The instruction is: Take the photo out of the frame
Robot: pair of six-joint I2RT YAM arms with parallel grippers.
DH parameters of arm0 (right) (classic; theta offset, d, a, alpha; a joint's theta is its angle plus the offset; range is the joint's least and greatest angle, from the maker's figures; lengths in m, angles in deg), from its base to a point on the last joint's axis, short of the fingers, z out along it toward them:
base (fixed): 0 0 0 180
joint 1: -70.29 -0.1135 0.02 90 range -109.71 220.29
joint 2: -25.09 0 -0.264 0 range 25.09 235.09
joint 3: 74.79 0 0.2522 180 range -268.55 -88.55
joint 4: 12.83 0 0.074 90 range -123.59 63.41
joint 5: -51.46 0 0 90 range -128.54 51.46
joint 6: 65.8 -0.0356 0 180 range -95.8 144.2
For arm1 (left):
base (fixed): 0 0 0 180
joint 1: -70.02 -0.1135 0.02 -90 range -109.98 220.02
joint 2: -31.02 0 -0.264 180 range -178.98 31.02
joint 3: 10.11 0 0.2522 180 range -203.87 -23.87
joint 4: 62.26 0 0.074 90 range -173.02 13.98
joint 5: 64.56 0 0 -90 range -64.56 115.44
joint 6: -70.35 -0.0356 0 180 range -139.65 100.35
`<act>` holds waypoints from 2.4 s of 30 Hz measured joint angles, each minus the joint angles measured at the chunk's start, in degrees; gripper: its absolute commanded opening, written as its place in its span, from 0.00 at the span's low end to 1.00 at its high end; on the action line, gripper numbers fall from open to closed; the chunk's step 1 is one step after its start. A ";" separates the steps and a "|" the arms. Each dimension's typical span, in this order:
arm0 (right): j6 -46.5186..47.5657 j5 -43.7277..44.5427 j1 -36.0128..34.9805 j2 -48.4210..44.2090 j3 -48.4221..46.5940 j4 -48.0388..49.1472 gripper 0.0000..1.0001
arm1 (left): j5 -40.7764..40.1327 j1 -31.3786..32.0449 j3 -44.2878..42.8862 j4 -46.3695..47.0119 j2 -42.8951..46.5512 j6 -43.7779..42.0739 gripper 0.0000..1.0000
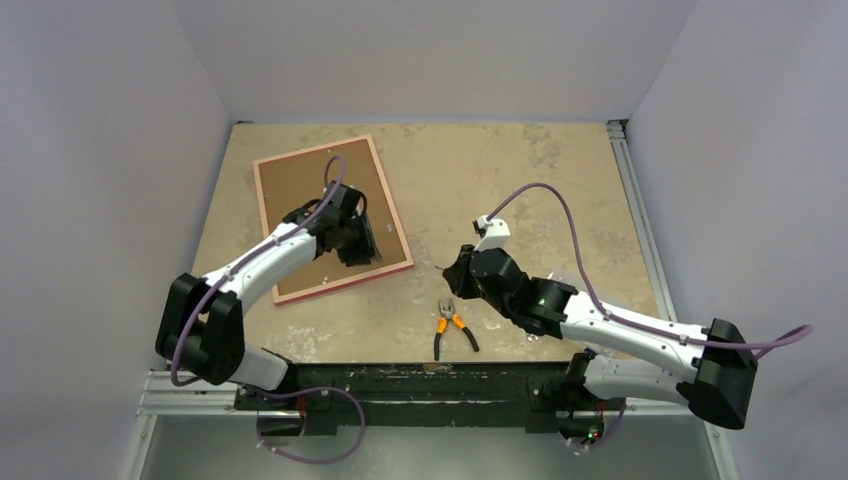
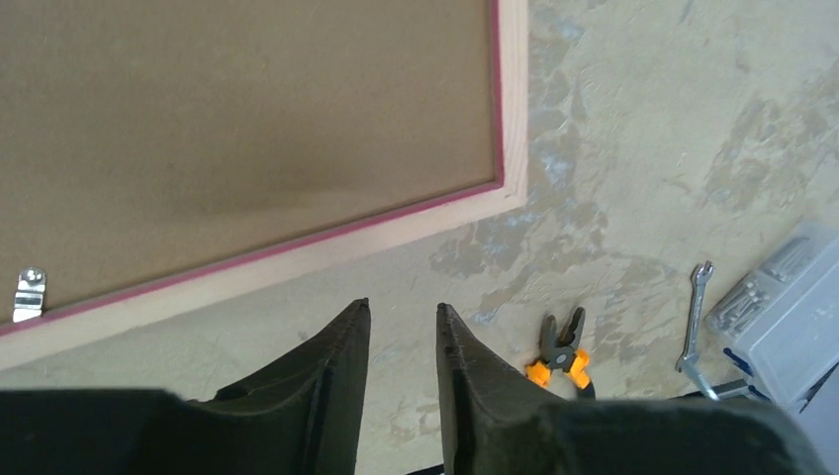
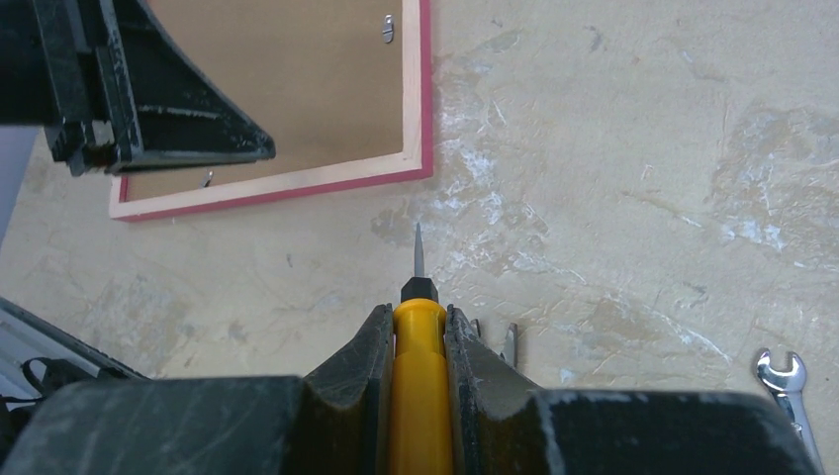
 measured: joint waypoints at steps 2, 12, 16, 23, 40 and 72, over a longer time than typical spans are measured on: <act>0.20 -0.37 0.02 0.35 -0.02 0.02 0.00 | 0.22 0.00 -2.62 0.15 -2.40 -0.46 0.24; 1.53 -1.88 0.31 2.19 -1.14 0.09 0.00 | 6.27 -0.04 -11.30 1.18 -17.75 -3.06 0.09; 1.55 -2.51 0.31 2.03 -1.14 0.17 0.00 | 7.04 -0.04 -11.19 1.18 -18.91 -3.50 0.07; 1.55 -3.08 0.31 1.73 -1.14 0.46 0.00 | 8.26 -0.04 -9.07 0.85 -19.12 -3.41 0.04; 1.64 -4.55 0.31 1.86 -1.14 0.96 0.00 | 9.66 -1.46 -11.78 0.42 -18.75 -4.81 0.33; 4.26 -6.38 1.51 22.77 -21.16 -5.09 0.00 | 21.53 -1.49 18.97 4.48 5.81 -0.26 0.44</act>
